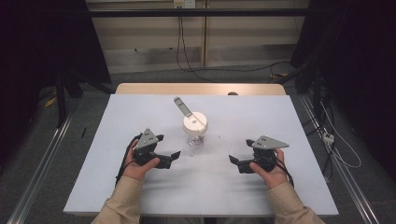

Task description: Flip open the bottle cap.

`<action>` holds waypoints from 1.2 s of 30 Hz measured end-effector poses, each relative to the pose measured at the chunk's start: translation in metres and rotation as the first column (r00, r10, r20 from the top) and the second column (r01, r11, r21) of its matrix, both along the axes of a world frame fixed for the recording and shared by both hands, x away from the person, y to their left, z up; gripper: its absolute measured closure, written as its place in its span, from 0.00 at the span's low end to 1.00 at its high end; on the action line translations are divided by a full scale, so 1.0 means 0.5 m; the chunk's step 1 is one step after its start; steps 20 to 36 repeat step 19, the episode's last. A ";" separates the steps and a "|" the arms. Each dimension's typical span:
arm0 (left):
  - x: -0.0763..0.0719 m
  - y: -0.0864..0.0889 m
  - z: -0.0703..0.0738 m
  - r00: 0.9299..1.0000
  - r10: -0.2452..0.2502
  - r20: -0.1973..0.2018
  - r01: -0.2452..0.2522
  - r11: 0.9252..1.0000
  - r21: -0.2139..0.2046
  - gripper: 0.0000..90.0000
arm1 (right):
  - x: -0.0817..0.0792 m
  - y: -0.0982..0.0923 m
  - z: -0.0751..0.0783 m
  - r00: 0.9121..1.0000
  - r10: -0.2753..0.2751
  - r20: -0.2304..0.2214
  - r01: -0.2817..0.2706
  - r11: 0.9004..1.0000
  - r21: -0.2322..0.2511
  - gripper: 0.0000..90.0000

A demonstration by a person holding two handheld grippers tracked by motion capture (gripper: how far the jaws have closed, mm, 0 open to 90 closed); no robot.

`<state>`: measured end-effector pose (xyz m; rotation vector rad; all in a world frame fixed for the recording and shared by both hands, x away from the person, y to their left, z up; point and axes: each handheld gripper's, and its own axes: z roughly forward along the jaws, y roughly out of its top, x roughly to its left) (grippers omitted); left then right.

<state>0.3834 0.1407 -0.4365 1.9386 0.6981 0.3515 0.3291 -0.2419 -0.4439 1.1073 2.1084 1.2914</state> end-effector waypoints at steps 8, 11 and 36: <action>-0.006 0.028 -0.002 1.000 0.010 -0.006 -0.010 1.000 0.006 0.07 | -0.015 -0.033 -0.004 1.000 -0.023 -0.001 0.023 1.000 0.016 0.07; -0.009 0.043 -0.002 1.000 0.016 -0.007 -0.016 1.000 0.004 0.07 | -0.021 -0.045 -0.009 1.000 -0.029 -0.007 0.029 0.999 0.018 0.07; -0.018 0.091 -0.007 0.999 0.050 -0.013 -0.050 0.999 0.001 0.07 | -0.036 -0.069 -0.018 0.999 -0.052 -0.010 0.052 0.999 0.015 0.07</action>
